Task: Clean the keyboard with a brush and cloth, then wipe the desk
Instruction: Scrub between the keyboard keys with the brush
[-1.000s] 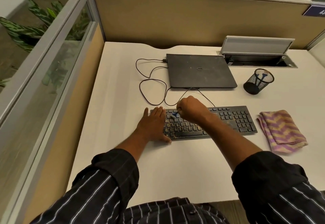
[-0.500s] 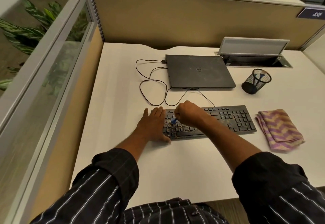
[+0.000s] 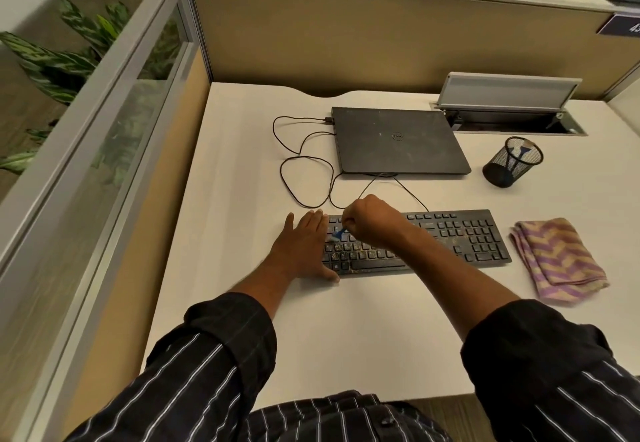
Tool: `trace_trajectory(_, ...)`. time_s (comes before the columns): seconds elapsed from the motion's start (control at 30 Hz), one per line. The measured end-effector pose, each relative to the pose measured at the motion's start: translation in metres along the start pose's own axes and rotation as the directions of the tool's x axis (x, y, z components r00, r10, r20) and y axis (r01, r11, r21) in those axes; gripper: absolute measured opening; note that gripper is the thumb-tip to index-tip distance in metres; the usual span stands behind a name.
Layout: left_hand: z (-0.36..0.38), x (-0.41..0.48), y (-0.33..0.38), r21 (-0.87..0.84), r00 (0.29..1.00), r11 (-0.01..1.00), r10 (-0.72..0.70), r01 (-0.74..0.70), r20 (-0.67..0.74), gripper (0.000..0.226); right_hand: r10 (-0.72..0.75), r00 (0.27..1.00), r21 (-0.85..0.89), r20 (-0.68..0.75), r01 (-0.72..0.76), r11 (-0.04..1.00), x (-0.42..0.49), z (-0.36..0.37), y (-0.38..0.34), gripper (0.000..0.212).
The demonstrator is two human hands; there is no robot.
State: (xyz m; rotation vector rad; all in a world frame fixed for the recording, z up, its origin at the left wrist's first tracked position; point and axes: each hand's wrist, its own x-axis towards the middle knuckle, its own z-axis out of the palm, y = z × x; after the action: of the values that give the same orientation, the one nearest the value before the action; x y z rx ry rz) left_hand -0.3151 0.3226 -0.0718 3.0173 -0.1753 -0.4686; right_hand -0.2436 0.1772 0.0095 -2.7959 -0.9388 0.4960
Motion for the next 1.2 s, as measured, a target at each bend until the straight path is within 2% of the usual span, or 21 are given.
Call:
trace_trajectory(0.1,0.001,0.001,0.000,-0.015,1.000,1.000,-0.001,0.001,-0.011,0.137,0.020,0.998,-0.010,-0.061,-0.020,1.000,0.001,-0.004,0.002,0.019)
trace_trajectory(0.2,0.001,0.001,-0.001,-0.007,1.000,1.000,-0.001,0.001,0.003,0.138,0.018,0.998,-0.036,0.059,-0.016,0.999,0.000,0.000,0.005,0.017)
trace_trajectory(0.27,0.002,0.001,0.000,-0.002,1.000,1.000,-0.001,0.001,0.006,0.139,0.010,0.997,-0.018,0.082,-0.009,1.000,0.000,0.000,0.006,0.018)
trace_trajectory(0.43,0.002,0.002,-0.001,-0.009,1.000,1.000,0.000,0.000,0.004,0.138,0.019,0.998,-0.008,-0.053,-0.020,1.000,0.001,-0.006,0.007,0.019)
trace_trajectory(0.6,0.002,0.002,0.000,-0.013,1.000,1.000,0.000,0.000,0.012,0.138,0.020,0.999,-0.029,0.042,-0.019,0.999,-0.001,0.001,0.011,0.015)
trace_trajectory(0.77,0.001,0.001,-0.001,-0.006,1.000,1.000,-0.001,0.001,0.013,0.138,0.035,0.998,0.027,-0.047,-0.033,0.999,0.001,-0.004,0.005,0.021)
trace_trajectory(0.97,0.003,-0.001,-0.004,0.000,1.000,1.000,-0.013,0.013,0.007,0.138,0.034,0.998,0.014,0.056,-0.035,0.999,0.000,0.004,0.003,0.016)
trace_trajectory(1.13,0.003,-0.002,-0.006,0.004,1.000,1.000,-0.017,0.017,0.006,0.140,0.010,1.000,0.060,-0.029,-0.008,0.998,0.005,-0.003,-0.005,0.023)
trace_trajectory(1.2,0.003,-0.002,-0.006,-0.003,1.000,1.000,-0.019,0.019,0.005,0.140,0.003,1.000,0.043,-0.015,-0.002,0.999,0.005,0.000,-0.009,0.021)
